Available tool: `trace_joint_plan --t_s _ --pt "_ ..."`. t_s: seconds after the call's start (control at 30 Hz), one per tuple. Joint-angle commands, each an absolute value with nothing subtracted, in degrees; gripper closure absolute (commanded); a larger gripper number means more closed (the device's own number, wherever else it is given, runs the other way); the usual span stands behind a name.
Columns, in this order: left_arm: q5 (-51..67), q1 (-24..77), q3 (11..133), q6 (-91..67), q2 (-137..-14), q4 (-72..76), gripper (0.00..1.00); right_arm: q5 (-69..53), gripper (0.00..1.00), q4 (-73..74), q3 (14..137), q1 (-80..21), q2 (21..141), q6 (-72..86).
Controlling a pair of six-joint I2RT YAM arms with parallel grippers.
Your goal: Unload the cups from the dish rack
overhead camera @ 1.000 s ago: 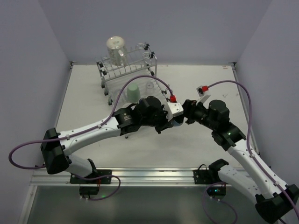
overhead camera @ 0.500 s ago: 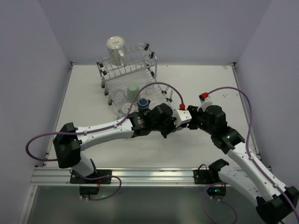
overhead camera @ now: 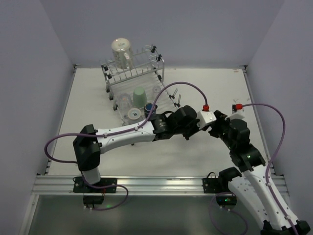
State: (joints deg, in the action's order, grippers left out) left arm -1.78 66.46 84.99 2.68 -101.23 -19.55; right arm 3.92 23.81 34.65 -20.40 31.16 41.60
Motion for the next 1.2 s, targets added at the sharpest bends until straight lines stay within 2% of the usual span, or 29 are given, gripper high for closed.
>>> trace_joint_plan --t_s 0.0,0.13,0.3,0.4,0.5,0.7,1.0,1.17 --pt "-7.39 64.69 87.28 0.98 -102.74 -27.86 1.00 19.07 0.25 21.01 40.77 -13.74 31.03 42.54" --pt "-6.94 62.67 85.96 -2.11 -103.27 -25.76 1.00 13.03 0.14 20.48 44.29 -7.74 29.88 42.54" --pt "-7.13 61.79 88.33 -3.43 -104.76 -26.19 1.00 -4.10 0.12 20.13 47.29 -7.03 29.71 45.87" --pt "-3.44 61.79 89.73 -1.77 -106.17 -26.54 1.00 1.65 0.16 20.04 45.79 -6.94 30.05 44.74" --pt "-4.13 61.79 95.35 -0.36 -110.03 -33.21 1.00 5.88 0.19 20.57 44.13 -6.50 28.67 44.38" --pt "-0.80 61.87 99.14 -0.35 -113.73 -38.23 1.00 12.82 0.19 21.09 44.65 -6.59 25.58 41.84" --pt "-0.26 62.67 104.94 1.41 -119.79 -44.21 1.00 13.10 0.19 21.88 46.49 -6.59 25.31 40.78" --pt "1.32 62.67 107.66 1.58 -121.20 -45.00 0.87 11.16 0.18 21.97 47.55 -6.59 25.93 40.08"
